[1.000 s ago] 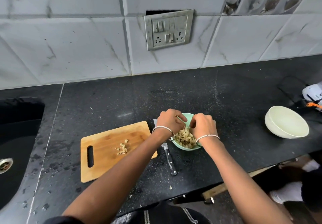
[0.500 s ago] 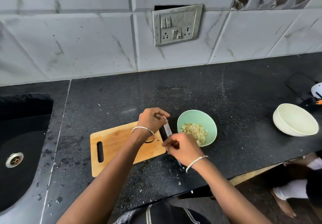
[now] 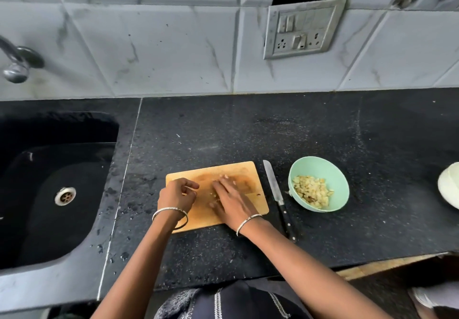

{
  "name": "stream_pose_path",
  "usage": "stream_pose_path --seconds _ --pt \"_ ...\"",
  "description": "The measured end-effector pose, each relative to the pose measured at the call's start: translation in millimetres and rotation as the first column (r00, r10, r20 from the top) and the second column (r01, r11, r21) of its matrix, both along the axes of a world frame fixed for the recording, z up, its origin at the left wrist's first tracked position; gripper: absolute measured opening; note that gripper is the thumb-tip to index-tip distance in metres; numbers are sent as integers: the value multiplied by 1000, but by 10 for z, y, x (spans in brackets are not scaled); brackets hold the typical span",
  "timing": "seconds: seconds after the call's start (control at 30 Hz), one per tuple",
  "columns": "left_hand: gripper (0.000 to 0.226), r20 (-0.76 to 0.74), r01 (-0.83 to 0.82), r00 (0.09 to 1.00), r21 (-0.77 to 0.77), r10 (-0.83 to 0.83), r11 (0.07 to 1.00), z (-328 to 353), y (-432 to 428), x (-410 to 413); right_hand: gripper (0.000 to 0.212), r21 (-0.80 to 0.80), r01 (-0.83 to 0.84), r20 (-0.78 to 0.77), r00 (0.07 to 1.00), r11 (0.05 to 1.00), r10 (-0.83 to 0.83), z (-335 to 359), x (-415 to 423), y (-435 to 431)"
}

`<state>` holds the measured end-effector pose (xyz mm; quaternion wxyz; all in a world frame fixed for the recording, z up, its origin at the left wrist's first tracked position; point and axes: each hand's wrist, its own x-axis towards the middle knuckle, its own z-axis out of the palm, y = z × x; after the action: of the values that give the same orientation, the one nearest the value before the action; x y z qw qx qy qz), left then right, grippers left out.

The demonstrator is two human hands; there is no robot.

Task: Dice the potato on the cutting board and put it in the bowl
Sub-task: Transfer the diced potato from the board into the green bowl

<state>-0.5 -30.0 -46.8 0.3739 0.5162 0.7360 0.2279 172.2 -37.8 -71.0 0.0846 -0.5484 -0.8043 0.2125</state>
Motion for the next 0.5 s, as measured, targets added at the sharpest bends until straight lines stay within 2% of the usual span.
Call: stream_pose_path --seconds 0.13,0.2,0.27,0.33,0.5 --pt "15 -9 -1 1000 -34 1 999 -61 -116 -30 50 95 -80 40 996 992 77 -63 -22 -88" --pt "15 -21 2 1000 -23 -2 1000 -79 -151 -28 59 113 -149 64 988 982 142 -90 23 -119" --pt "15 -34 0 999 -13 0 1000 -87 -166 -18 48 124 -181 78 982 976 172 -106 89 -150" --pt "15 -44 -6 999 -16 6 1000 -97 -172 -3 63 193 -237 107 970 952 220 -123 151 -214" --pt "14 -69 1 998 -5 -2 1000 -113 -178 22 67 230 -213 255 955 950 153 -113 187 -377"
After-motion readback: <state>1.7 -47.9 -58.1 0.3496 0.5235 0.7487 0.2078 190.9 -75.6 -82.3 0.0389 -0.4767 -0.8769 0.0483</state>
